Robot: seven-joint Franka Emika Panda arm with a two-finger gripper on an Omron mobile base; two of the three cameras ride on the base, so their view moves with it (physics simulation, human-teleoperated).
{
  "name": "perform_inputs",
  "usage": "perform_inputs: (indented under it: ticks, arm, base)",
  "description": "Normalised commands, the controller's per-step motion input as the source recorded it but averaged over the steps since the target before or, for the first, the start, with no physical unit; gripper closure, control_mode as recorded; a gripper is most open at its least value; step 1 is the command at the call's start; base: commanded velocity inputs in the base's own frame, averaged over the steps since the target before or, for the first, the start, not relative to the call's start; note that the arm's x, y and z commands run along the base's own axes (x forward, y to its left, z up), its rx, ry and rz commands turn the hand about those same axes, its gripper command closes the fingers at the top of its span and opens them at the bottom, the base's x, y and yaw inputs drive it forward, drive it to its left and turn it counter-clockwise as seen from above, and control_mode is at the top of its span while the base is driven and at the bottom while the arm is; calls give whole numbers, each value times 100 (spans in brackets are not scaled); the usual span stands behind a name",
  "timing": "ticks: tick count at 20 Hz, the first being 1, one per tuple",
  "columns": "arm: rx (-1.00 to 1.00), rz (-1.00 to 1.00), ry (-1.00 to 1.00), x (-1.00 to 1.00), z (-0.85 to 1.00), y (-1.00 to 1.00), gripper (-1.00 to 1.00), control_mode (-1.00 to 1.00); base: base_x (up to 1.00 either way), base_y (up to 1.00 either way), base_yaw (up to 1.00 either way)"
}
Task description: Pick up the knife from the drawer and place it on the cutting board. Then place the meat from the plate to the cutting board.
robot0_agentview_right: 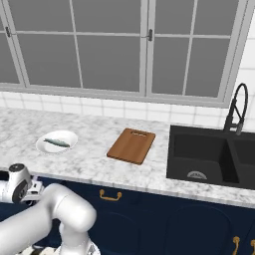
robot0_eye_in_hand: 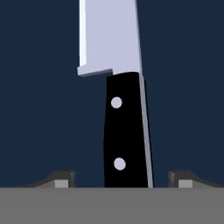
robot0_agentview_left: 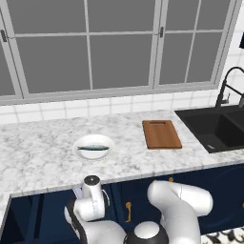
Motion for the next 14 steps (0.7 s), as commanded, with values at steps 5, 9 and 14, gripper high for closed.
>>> perform_inputs:
  ticks: [5,9,14]
  arm:
    - [0,3,0,-4,-27,22,100,-100]
    - [1,6,0,-32,-34,48,100,-100]
    - [7,14,0,-54,-31,59,100,-100]
  base:
    - [0,0,0]
    - [0,0,0]
    - [0,0,0]
